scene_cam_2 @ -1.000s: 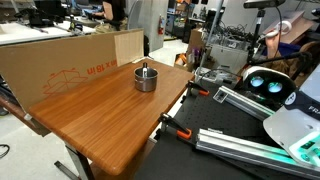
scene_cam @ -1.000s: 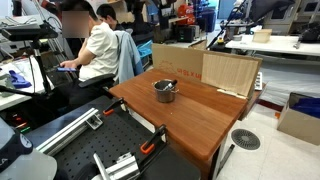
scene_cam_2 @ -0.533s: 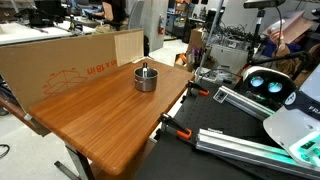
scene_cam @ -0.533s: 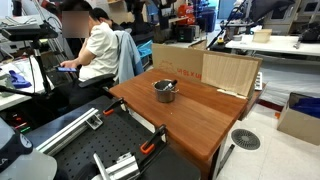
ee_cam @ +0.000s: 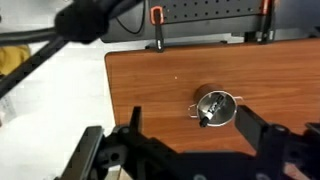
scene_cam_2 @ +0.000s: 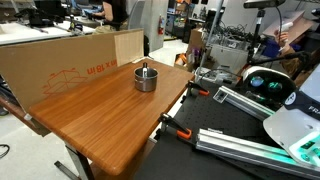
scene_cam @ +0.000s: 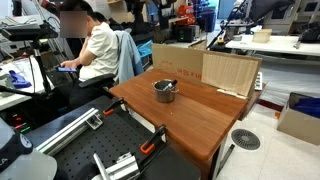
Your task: Put the marker in the pot on the table
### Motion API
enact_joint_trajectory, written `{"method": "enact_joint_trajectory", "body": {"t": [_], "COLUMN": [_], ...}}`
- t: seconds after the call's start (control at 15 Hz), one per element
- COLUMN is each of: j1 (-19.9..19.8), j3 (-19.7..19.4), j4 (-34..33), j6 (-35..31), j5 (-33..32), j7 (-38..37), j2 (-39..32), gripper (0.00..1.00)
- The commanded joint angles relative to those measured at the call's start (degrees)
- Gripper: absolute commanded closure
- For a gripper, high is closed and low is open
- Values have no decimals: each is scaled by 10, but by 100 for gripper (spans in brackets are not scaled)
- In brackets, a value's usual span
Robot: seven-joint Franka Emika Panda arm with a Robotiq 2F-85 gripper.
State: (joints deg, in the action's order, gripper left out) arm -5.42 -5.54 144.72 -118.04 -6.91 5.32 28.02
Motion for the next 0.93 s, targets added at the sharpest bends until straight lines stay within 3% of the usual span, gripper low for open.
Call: {"method": "enact_joint_trajectory", "body": {"t": [0.0, 0.67, 0.87], "j1": [1, -3, 4], "j3": [0, 4, -4], "j4": [-1, 9, 29], "j6": [1, -17, -21], "j5": [0, -5, 47], "j7": [0, -17, -41], "j2": [0, 5, 5], "gripper": [0, 0, 0]}}
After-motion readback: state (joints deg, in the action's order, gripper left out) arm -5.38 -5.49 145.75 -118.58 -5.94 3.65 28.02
